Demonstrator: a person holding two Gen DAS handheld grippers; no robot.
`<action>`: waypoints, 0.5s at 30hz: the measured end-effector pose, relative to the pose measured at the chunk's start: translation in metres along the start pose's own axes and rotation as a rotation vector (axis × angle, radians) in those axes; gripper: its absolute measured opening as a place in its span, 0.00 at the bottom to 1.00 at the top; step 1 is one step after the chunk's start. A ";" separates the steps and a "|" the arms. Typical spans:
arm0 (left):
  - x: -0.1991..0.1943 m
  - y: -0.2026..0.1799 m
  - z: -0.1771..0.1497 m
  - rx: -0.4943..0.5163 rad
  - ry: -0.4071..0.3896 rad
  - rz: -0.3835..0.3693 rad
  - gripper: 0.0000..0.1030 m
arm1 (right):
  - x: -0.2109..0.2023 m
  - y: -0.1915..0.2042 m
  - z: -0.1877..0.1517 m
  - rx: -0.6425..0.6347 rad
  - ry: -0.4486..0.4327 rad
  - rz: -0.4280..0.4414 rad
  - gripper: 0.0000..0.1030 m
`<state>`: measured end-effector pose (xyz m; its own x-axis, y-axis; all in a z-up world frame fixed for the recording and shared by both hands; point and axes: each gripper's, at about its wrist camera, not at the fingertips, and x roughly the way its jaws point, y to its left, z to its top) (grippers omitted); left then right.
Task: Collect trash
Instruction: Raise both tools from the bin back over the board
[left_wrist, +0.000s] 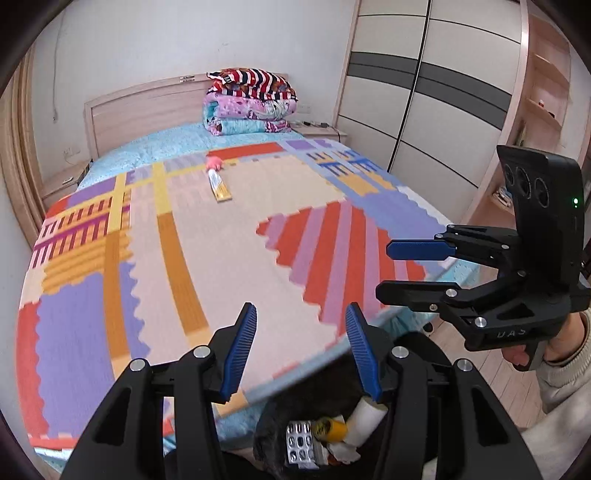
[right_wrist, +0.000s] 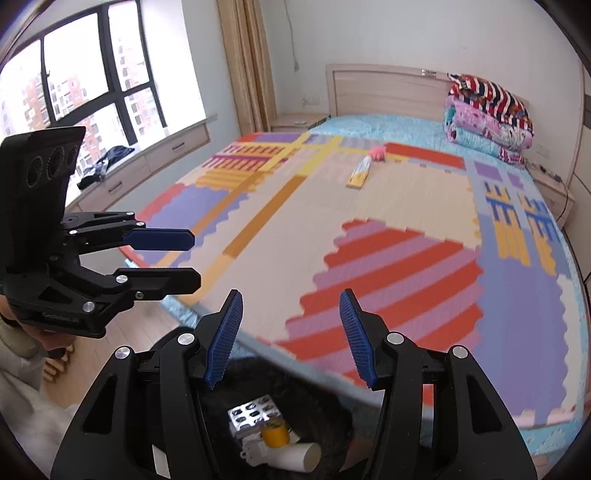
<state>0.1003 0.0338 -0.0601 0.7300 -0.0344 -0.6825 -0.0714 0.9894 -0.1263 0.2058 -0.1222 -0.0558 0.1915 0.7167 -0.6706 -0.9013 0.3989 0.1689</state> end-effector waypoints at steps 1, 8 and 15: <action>0.002 0.002 0.005 0.002 -0.002 0.002 0.47 | 0.000 -0.001 0.004 -0.003 -0.005 -0.003 0.53; 0.018 0.015 0.035 -0.003 -0.028 0.026 0.47 | 0.005 -0.018 0.039 -0.020 -0.046 -0.036 0.53; 0.043 0.041 0.065 -0.050 -0.044 0.046 0.47 | 0.014 -0.039 0.065 -0.011 -0.078 -0.054 0.53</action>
<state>0.1728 0.0820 -0.0474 0.7546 0.0181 -0.6559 -0.1383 0.9816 -0.1320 0.2687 -0.0903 -0.0250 0.2691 0.7372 -0.6198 -0.8932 0.4318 0.1257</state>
